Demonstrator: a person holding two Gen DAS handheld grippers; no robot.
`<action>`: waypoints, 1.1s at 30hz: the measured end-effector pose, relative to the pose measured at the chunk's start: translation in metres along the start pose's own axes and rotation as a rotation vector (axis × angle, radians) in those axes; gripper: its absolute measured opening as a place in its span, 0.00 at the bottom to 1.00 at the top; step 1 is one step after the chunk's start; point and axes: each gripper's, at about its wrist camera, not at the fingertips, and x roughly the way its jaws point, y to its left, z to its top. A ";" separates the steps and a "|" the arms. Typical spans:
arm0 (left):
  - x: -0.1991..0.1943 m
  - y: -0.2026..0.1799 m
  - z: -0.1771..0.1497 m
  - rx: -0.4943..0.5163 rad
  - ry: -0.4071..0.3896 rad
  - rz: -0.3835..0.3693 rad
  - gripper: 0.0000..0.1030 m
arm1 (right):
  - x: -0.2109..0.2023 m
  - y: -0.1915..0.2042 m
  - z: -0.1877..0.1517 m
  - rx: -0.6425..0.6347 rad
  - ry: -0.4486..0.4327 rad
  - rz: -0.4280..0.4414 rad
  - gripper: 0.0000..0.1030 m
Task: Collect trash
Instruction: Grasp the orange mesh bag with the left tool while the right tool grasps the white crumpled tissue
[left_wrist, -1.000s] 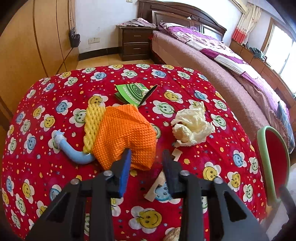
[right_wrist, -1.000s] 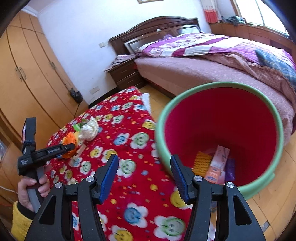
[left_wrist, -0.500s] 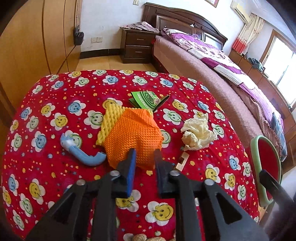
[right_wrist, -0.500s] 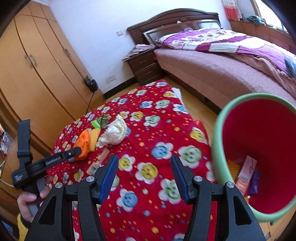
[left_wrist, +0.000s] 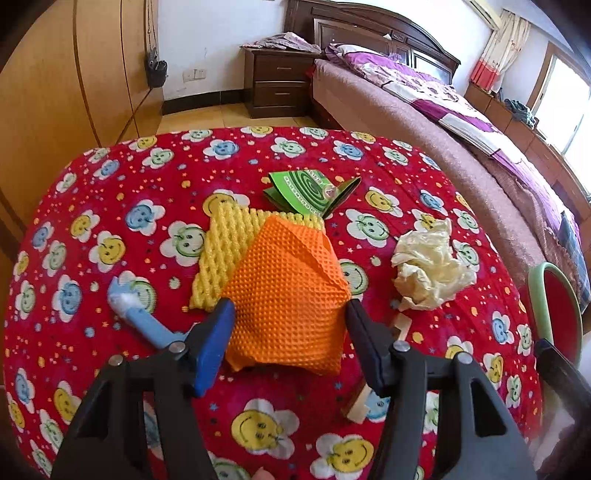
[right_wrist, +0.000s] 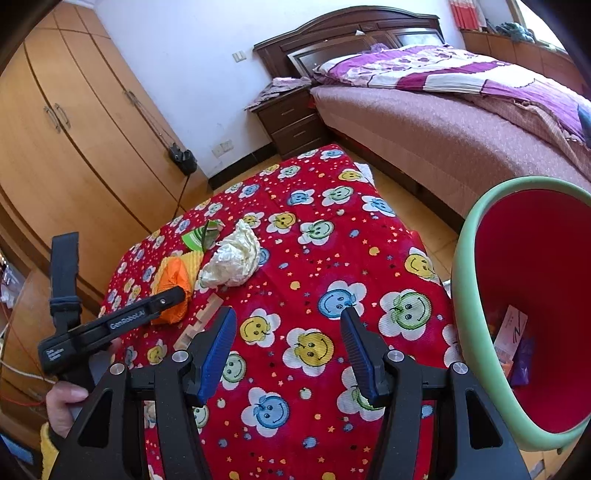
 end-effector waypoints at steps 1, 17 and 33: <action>0.001 0.001 -0.001 -0.008 -0.004 -0.003 0.60 | 0.001 0.000 0.001 -0.002 0.002 -0.002 0.58; -0.022 0.014 0.002 -0.059 -0.113 -0.078 0.20 | 0.044 0.035 0.015 -0.091 0.045 0.000 0.58; -0.022 0.035 0.003 -0.111 -0.156 -0.068 0.20 | 0.119 0.061 0.037 -0.113 0.079 -0.007 0.56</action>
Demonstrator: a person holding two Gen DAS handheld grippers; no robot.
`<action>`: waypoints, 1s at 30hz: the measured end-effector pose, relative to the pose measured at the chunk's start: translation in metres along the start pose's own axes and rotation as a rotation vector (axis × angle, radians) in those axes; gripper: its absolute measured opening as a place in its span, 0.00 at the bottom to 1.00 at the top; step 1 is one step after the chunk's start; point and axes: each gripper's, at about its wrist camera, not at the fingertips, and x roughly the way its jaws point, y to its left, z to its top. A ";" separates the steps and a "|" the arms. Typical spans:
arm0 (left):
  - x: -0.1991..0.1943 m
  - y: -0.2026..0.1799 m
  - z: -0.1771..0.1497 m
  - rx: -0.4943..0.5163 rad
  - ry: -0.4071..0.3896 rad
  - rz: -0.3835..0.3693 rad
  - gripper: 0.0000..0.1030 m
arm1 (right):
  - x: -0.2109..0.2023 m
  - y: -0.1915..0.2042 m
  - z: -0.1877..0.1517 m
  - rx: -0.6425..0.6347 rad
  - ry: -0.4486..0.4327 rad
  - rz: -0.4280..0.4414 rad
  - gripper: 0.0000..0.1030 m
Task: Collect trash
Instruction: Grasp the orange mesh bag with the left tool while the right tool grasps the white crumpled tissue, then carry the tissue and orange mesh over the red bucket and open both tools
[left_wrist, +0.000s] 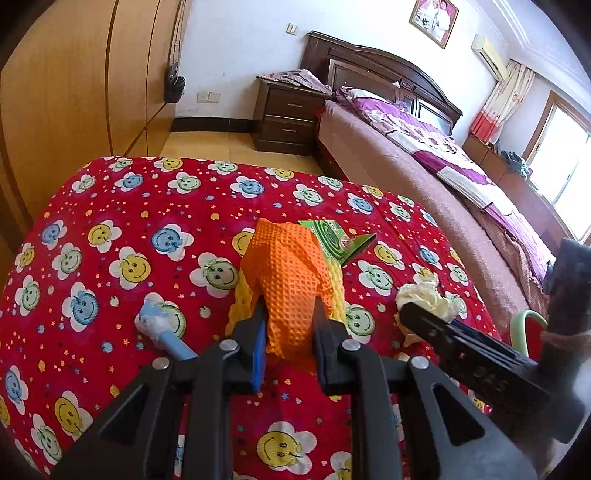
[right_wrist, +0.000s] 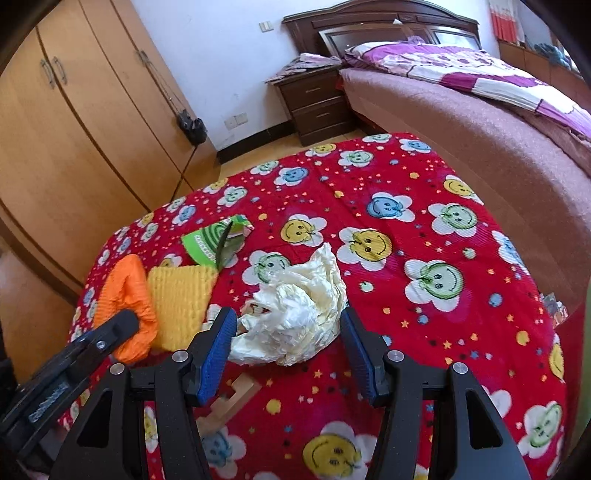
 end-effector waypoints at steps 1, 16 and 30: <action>0.000 -0.001 0.000 0.001 0.000 -0.003 0.20 | 0.001 0.000 -0.001 -0.002 -0.004 -0.004 0.53; -0.019 -0.022 -0.006 0.045 -0.019 -0.035 0.20 | -0.060 -0.015 -0.017 0.041 -0.094 0.056 0.27; -0.063 -0.063 -0.029 0.107 -0.007 -0.144 0.20 | -0.147 -0.047 -0.059 0.110 -0.201 0.016 0.27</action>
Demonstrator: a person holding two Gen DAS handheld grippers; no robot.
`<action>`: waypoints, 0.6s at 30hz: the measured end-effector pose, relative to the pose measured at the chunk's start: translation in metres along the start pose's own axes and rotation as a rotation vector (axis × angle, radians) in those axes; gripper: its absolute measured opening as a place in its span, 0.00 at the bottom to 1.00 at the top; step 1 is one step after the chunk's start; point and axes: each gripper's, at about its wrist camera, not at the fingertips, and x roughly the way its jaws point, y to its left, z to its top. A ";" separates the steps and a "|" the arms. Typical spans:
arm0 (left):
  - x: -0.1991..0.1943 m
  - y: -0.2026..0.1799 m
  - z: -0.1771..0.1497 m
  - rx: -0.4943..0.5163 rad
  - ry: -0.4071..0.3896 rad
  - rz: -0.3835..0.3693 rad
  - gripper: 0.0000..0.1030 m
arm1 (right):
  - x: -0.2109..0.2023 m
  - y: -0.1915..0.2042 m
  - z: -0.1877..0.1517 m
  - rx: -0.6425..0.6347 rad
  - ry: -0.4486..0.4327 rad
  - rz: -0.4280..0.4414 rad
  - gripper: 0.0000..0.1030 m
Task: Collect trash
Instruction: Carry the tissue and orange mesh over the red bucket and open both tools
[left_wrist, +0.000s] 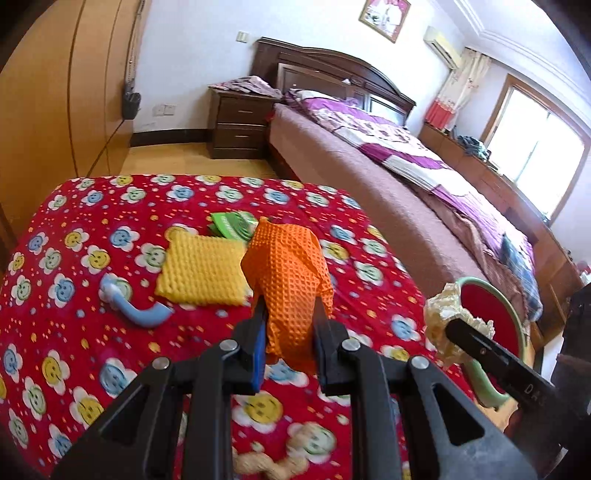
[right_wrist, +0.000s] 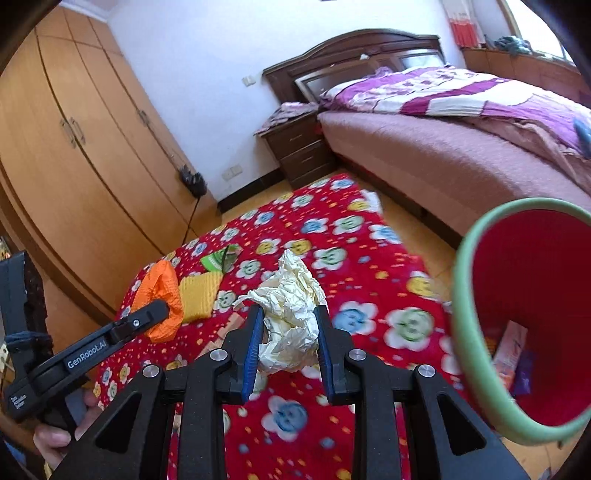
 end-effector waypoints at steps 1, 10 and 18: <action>-0.002 -0.004 -0.001 0.003 0.002 -0.008 0.20 | -0.006 -0.004 -0.001 0.004 -0.010 -0.009 0.27; -0.008 -0.044 -0.015 0.059 0.035 -0.072 0.20 | -0.047 -0.047 -0.014 0.062 -0.058 -0.132 0.27; -0.006 -0.081 -0.022 0.120 0.061 -0.112 0.20 | -0.065 -0.084 -0.024 0.130 -0.078 -0.215 0.27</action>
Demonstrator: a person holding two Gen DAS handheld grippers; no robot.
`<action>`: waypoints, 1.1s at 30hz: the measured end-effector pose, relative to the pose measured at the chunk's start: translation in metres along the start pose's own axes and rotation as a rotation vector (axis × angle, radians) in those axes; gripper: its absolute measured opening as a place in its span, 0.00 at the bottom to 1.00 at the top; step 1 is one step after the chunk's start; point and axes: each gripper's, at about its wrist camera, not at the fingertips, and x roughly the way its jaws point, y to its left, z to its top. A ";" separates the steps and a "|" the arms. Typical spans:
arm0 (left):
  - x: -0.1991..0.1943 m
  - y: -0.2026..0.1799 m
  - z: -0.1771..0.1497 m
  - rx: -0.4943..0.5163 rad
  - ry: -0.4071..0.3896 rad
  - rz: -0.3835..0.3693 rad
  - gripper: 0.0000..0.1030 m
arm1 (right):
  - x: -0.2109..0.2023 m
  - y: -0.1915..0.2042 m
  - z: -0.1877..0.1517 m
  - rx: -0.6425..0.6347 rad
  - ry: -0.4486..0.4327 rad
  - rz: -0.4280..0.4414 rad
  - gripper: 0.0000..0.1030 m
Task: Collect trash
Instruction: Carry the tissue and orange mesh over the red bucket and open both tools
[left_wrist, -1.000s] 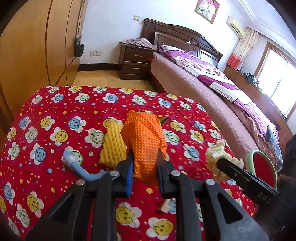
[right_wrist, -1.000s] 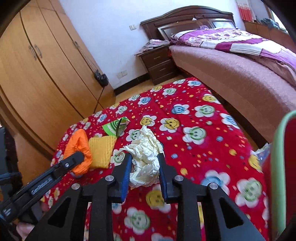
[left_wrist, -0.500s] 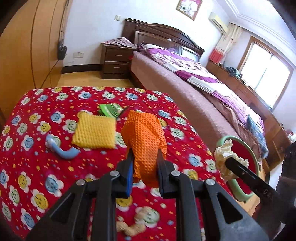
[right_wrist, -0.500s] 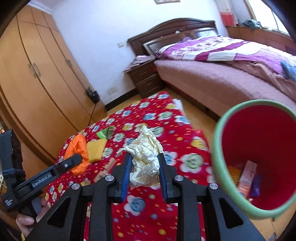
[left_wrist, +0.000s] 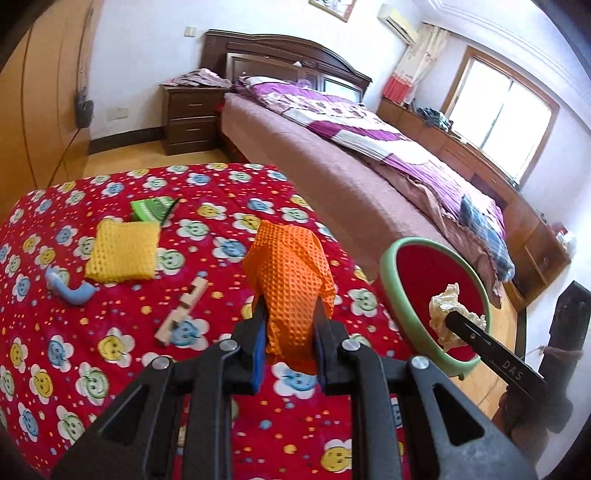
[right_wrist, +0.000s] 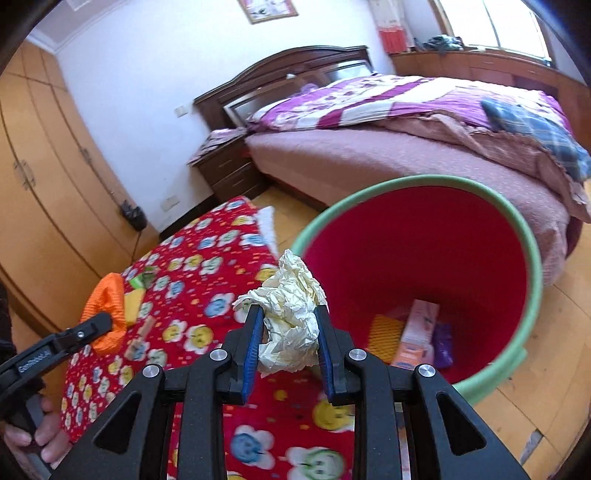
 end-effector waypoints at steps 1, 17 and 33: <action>0.001 -0.003 0.000 0.006 0.003 -0.004 0.20 | -0.002 -0.005 0.000 0.007 -0.004 -0.008 0.27; 0.025 -0.056 -0.010 0.082 0.061 -0.027 0.20 | -0.012 -0.065 -0.002 0.124 -0.038 -0.106 0.33; 0.061 -0.119 -0.011 0.174 0.107 -0.126 0.20 | -0.034 -0.079 -0.001 0.080 -0.092 -0.081 0.38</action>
